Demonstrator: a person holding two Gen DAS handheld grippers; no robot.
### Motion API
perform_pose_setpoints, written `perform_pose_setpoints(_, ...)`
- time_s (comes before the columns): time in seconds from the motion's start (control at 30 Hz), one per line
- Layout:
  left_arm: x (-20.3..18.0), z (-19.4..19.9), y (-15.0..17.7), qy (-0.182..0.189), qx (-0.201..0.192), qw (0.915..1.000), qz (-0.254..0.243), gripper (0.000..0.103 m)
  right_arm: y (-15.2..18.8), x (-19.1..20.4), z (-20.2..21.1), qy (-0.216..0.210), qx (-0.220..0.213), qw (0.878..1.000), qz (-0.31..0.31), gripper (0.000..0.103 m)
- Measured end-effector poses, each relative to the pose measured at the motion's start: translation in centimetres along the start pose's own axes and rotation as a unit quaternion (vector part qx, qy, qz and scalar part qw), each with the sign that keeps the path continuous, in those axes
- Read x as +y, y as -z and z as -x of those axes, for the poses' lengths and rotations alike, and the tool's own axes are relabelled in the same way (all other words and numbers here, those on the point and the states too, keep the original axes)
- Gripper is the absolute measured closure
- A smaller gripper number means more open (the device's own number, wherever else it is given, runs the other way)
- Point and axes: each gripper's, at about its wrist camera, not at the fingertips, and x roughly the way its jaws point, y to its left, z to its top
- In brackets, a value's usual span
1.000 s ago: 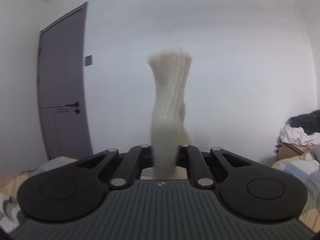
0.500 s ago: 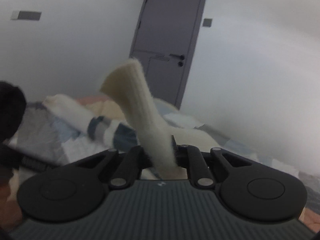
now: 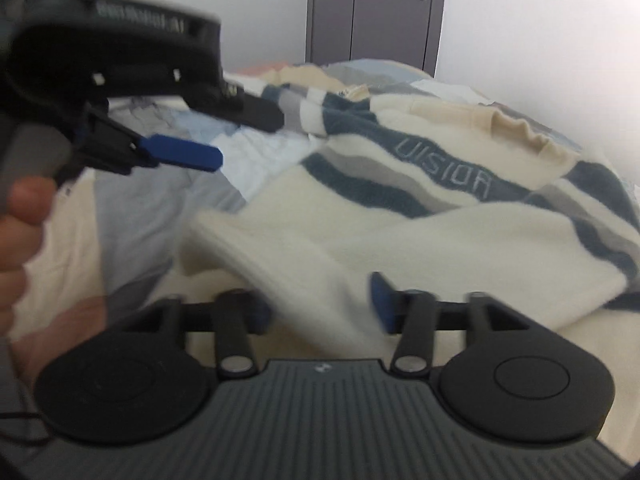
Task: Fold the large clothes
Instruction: 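Lower the blanket corner and open the right gripper, then grasp a blanket corner with the left gripper and lift it high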
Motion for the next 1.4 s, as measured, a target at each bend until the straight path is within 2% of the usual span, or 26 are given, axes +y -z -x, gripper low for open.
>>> perform_pose_setpoints(0.2,-1.4,0.2,0.9,0.004,-0.001,0.9996,-0.028,0.037,0.4,-3.1,3.2,-0.014,-0.016,0.999,-0.045,0.04)
perform_pose_setpoints(0.37,-2.9,-0.5,2.1,0.001,-0.001,0.9982,-0.06,0.038,0.3,-6.2,4.7,0.002,-0.043,0.994,-0.105,0.04)
perform_pose_setpoints(0.53,-4.3,-2.0,3.5,0.007,0.025,0.9958,-0.088,0.039,0.3,-8.4,3.9,0.039,-0.059,0.986,-0.149,0.04)
perform_pose_setpoints(0.57,-4.5,-2.4,3.8,0.006,0.031,0.995,-0.095,0.042,0.3,-8.9,3.4,0.043,-0.058,0.984,-0.161,0.04)
perform_pose_setpoints(0.6,-4.7,-2.8,4.2,-0.002,0.032,0.9944,-0.1,0.051,0.3,-9.4,2.9,0.047,-0.056,0.982,-0.173,0.04)
perform_pose_setpoints(0.7,-5.3,-4.3,5.1,-0.021,0.042,0.9918,-0.119,0.061,0.5,-11.0,0.9,0.062,-0.047,0.976,-0.204,0.04)
perform_pose_setpoints(0.8,-5.4,-6.1,5.9,-0.03,0.071,0.9886,-0.129,0.065,1.1,-12.0,-0.8,0.075,-0.034,0.971,-0.226,0.042)
perform_pose_setpoints(0.87,-5.5,-7.6,6.7,-0.058,0.101,0.9824,-0.146,0.07,1.5,-12.4,-2.3,0.087,-0.015,0.971,-0.224,0.048)
perform_pose_setpoints(0.97,-5.3,-8.3,7.0,-0.075,0.11,0.9791,-0.154,0.072,2.3,-13.3,-3.9,0.074,0.005,0.966,-0.246,0.048)
perform_pose_setpoints(1.07,-4.6,-7.4,5.7,-0.063,0.093,0.9863,-0.121,0.072,2.7,-14.0,-3.7,0.061,0.003,0.963,-0.264,0.049)
perform_pose_setpoints(1.13,-3.6,-6.1,4.4,-0.065,0.056,0.9923,-0.089,0.071,2.6,-13.9,-3.6,0.062,0.004,0.963,-0.263,0.049)
perform_pose_setpoints(1.2,-2.4,-5.4,2.2,-0.073,0.036,0.9948,-0.061,0.07,2.6,-13.9,-3.5,0.062,0.006,0.962,-0.266,0.049)
perform_pose_setpoints(1.3,-0.7,-5.1,-1.9,-0.103,0.011,0.9937,-0.043,0.071,2.5,-14.3,-3.2,0.053,0.008,0.961,-0.272,0.049)
perform_pose_setpoints(1.4,1.7,-6.0,-6.5,-0.134,-0.002,0.9892,-0.059,0.07,3.0,-15.7,-2.5,0.035,-0.005,0.947,-0.32,0.049)
